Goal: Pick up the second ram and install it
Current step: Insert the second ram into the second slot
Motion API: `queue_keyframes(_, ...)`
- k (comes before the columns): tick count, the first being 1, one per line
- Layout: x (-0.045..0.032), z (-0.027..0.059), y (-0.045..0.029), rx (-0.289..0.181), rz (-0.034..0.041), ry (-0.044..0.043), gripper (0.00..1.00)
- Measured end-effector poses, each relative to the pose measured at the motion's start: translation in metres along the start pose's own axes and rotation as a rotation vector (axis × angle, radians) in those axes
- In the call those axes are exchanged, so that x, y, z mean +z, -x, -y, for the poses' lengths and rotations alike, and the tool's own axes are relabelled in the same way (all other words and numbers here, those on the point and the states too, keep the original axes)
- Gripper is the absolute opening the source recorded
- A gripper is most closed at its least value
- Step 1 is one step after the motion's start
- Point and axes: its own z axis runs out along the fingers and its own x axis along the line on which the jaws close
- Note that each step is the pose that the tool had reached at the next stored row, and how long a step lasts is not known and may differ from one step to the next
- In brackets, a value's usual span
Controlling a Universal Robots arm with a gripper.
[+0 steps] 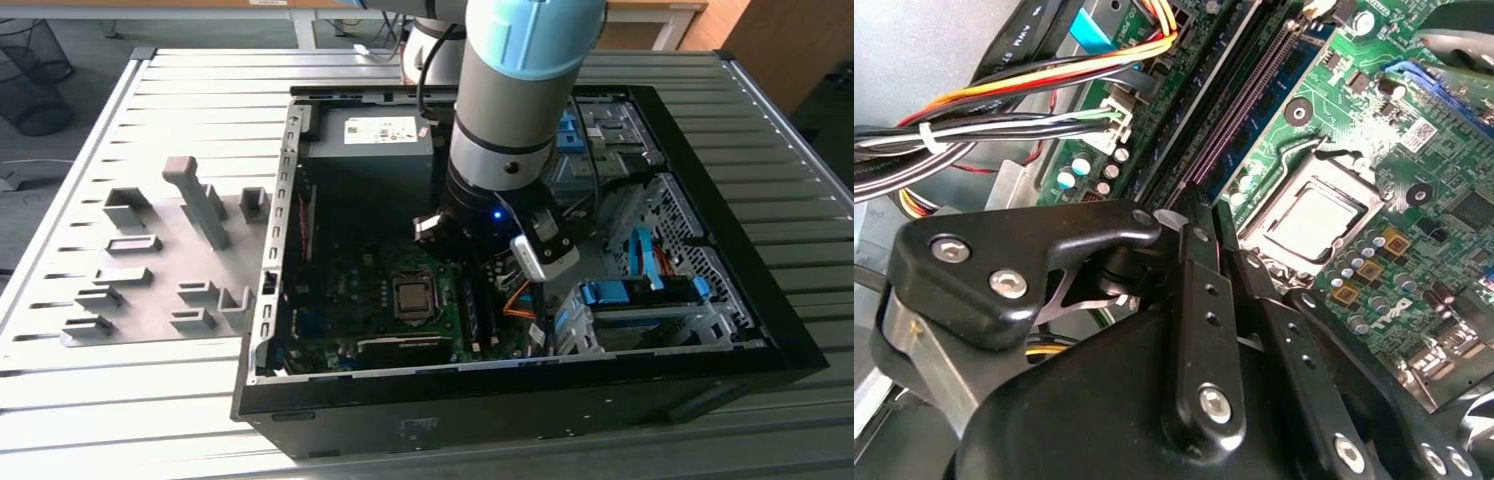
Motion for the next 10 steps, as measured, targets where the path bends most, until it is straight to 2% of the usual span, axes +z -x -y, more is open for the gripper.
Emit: queue_keyframes(10,-0.0012,-0.0001,0.0016,0.0,-0.0003,-0.0006,0.14)
